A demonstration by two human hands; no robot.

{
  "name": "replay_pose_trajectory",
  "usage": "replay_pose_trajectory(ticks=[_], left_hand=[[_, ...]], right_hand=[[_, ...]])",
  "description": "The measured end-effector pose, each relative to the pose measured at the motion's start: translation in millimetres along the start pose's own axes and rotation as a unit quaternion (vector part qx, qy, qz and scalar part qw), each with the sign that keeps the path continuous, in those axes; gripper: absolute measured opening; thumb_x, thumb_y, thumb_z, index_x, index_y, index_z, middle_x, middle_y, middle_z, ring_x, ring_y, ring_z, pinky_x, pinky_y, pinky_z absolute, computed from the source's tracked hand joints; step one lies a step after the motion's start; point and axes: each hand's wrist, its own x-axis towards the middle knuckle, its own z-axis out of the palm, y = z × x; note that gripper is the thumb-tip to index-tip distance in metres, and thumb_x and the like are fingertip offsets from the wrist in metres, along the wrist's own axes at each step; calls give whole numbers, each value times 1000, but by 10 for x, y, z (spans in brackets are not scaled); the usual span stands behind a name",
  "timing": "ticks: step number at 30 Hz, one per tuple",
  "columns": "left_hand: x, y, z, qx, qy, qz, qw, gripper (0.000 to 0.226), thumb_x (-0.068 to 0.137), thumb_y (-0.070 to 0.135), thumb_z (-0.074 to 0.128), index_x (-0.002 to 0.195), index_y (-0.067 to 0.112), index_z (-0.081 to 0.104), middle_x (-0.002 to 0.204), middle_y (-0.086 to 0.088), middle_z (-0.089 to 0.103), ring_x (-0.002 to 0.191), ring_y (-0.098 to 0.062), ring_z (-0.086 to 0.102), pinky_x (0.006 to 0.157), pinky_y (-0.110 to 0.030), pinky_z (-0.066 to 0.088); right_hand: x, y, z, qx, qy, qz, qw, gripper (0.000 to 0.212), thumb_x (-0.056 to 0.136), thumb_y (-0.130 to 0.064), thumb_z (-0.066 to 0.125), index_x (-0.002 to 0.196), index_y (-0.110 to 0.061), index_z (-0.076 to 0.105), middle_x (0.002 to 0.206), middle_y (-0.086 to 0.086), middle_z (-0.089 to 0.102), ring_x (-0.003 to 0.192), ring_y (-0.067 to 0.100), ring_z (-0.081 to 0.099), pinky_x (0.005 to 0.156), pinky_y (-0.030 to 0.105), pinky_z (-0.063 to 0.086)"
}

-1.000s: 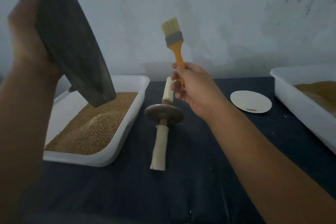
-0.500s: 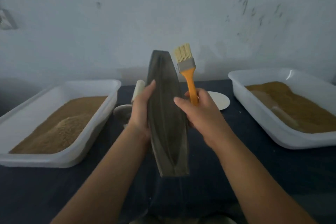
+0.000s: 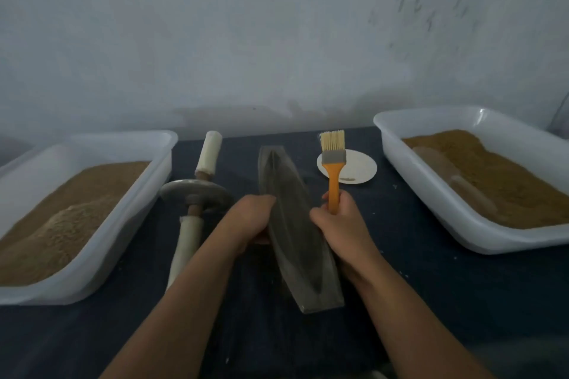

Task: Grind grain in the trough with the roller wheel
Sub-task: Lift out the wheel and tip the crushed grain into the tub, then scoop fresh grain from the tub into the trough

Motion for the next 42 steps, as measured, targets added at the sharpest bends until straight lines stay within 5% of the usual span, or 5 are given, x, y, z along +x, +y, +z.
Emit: replay_pose_trajectory(ticks=[11,19,31,38,42], left_hand=[[384,-142,-38,196,52,53,978,43,105,39,55,111,-1,72,113,-18,73,106,-37,69,96,-45,56],[454,-232,-2,208,61,60,974,42,104,35,53,106,-3,71,112,-22,73,105,-41,69,91,-43,56],[479,-294,43,163,54,67,983,48,102,49,57,81,8,71,80,-9,70,71,-22,68,56,-26,47],[359,-343,-61,265,117,153,945,66,101,63,49,64,13,72,57,2,68,65,-18,67,63,-30,46],[279,-354,-56,281,132,190,932,66,101,66,45,65,16,71,54,7,67,63,-14,67,62,-29,45]], right_hand=[[47,106,98,-75,24,-25,997,28,90,-19,70,109,-31,55,84,-5,54,61,-2,53,60,22,44],[153,54,-248,-48,-21,105,993,29,109,-41,48,104,-15,61,66,-1,59,51,12,52,46,28,46],[548,-343,-424,-530,-92,279,795,33,107,-19,50,87,1,68,85,18,76,71,27,71,74,37,61],[464,-961,-1083,-572,-13,34,820,51,109,-51,40,85,-22,75,65,-7,75,54,8,71,62,31,51],[542,-1127,-1797,-595,130,-26,793,35,98,-49,56,90,-20,74,87,0,76,79,21,71,77,42,59]])
